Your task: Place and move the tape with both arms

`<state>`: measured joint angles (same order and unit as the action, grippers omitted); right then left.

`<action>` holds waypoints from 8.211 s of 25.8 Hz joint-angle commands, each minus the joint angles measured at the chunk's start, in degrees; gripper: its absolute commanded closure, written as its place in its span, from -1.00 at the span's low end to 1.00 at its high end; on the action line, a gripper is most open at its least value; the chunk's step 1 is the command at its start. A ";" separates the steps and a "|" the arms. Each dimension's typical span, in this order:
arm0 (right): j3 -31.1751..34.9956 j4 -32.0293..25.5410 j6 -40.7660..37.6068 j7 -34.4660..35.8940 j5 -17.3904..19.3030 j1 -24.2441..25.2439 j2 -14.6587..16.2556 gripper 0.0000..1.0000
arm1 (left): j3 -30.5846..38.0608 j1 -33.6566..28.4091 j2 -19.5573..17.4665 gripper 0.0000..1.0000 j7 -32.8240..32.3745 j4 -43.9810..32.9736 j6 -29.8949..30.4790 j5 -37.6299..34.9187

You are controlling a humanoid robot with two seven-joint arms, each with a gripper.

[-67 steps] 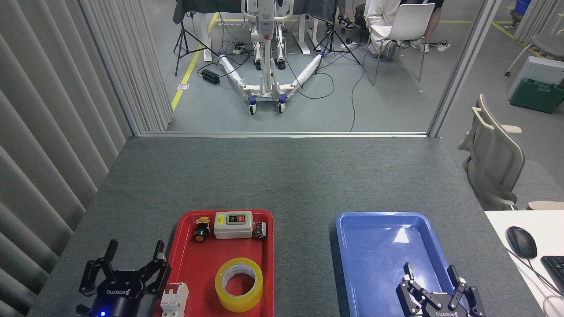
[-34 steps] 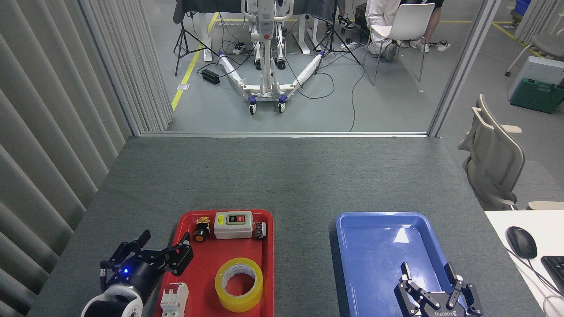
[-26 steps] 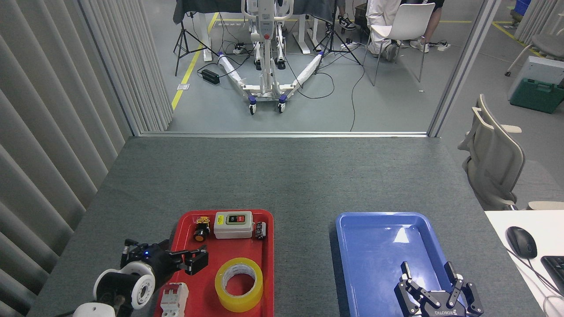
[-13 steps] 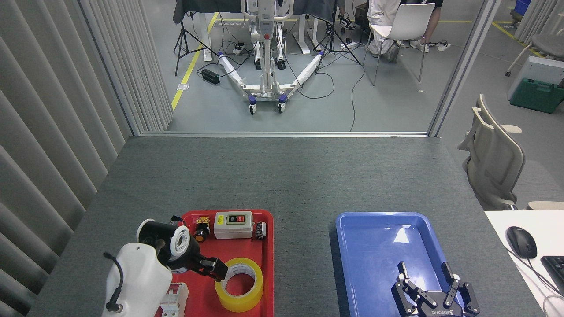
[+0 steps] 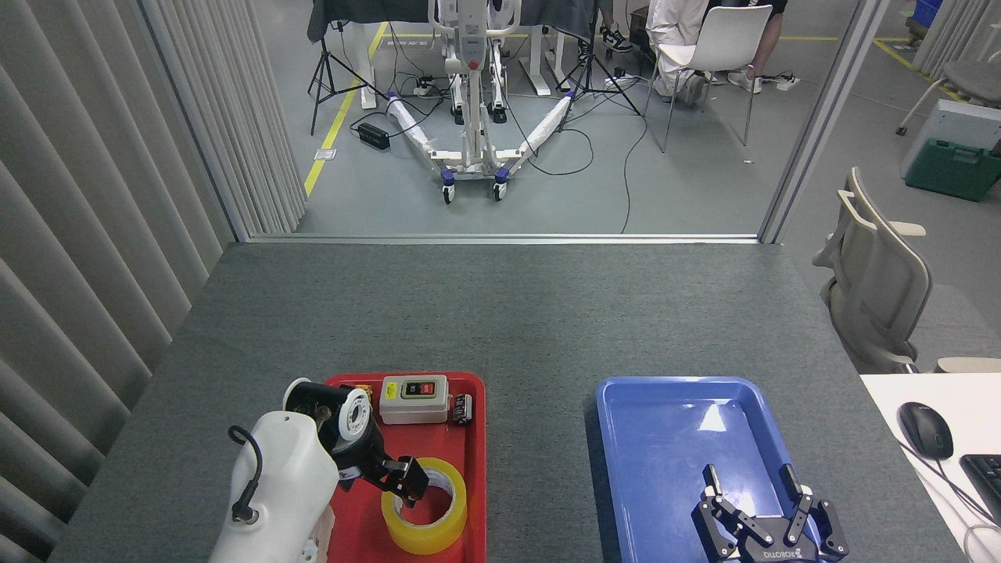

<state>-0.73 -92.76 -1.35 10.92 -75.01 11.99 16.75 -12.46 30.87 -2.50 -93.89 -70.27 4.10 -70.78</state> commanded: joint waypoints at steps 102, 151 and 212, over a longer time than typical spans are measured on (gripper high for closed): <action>-8.23 -6.38 -43.65 13.42 -19.65 0.23 2.94 0.82 | -15.32 0.33 2.85 1.00 20.33 15.08 40.90 68.58; -0.76 -4.97 7.94 -80.09 10.15 -17.26 4.52 1.00 | 11.14 -34.12 -11.65 -0.99 98.11 -23.68 -6.56 3.54; 1.97 -5.50 5.57 -9.96 -0.31 -1.35 2.41 -1.00 | 10.52 -35.44 -10.60 -1.00 97.06 -21.84 -5.51 3.37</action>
<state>1.30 -98.26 4.29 0.97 -75.32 10.60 19.16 -1.87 -4.57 -13.09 4.66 -90.93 -1.63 -67.41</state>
